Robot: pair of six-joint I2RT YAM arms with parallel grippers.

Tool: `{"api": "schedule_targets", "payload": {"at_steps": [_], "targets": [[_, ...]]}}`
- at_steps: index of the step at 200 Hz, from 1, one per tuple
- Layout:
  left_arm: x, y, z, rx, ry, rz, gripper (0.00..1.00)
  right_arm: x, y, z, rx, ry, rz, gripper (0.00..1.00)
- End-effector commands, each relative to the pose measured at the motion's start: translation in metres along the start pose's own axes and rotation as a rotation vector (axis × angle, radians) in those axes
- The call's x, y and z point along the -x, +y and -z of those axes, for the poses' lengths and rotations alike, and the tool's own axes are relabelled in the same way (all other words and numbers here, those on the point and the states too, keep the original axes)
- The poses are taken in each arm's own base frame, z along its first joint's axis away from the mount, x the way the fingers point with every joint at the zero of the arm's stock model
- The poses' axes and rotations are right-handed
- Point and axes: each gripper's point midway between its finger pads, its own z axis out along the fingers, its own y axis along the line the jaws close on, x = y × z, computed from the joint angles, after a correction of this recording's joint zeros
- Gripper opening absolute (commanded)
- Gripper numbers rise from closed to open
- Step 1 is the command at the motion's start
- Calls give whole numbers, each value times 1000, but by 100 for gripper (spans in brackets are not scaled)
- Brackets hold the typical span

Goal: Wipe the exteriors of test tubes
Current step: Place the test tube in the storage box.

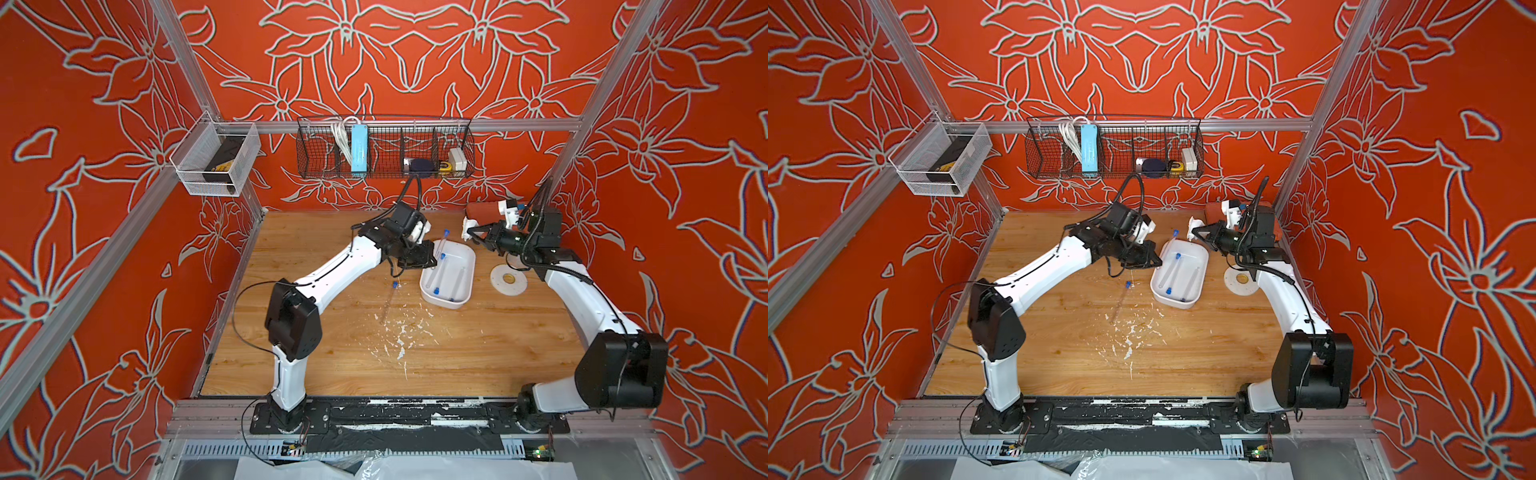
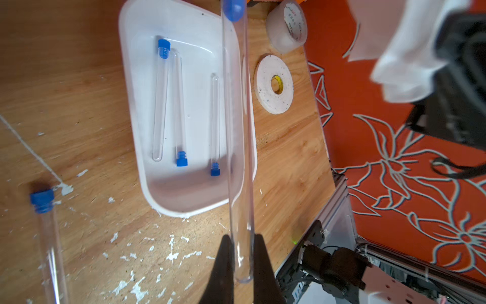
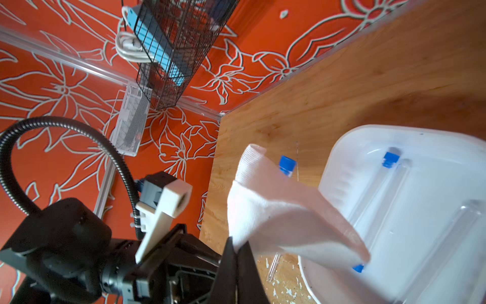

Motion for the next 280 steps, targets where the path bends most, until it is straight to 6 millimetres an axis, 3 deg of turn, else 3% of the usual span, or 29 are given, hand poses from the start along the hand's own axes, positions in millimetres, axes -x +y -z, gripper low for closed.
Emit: {"api": "schedule_targets", "payload": {"at_steps": [1, 52, 85, 122, 152, 164, 178, 195, 215, 228, 249, 280], "targets": [[4, 1, -29, 87, -14, -52, 4, 18, 2, 7, -58, -62, 4, 0], [4, 38, -90, 265, -15, -22, 3, 10, -1, 13, -97, -39, 14, 0], [-1, 56, -111, 328, -12, -11, 3, -4, -9, 15, -110, -23, -12, 0], [-12, 60, -127, 337, 16, -14, 5, -11, -16, 14, -112, -14, -32, 0], [-21, 68, -133, 354, 37, 3, 16, -11, -19, 10, -112, -6, -36, 0], [-22, 69, -132, 359, 40, 24, 37, -11, -19, 9, -111, 0, -35, 0], [-14, 65, -125, 342, 29, 64, 63, -12, -21, 9, -116, 8, -36, 0], [5, 49, -105, 318, -7, 80, 79, -12, -22, 8, -120, 8, -38, 0], [30, 34, -64, 328, -53, 74, 82, -10, -21, 8, -132, 9, -32, 0], [37, 35, -32, 355, -75, 73, 82, -8, -18, 5, -136, 21, -21, 0], [33, 59, 18, 426, -84, 78, 82, -7, -12, -8, -155, 75, 5, 0], [-1, 109, 68, 529, -44, 64, 81, -13, 3, -35, -187, 189, 81, 0]]}}
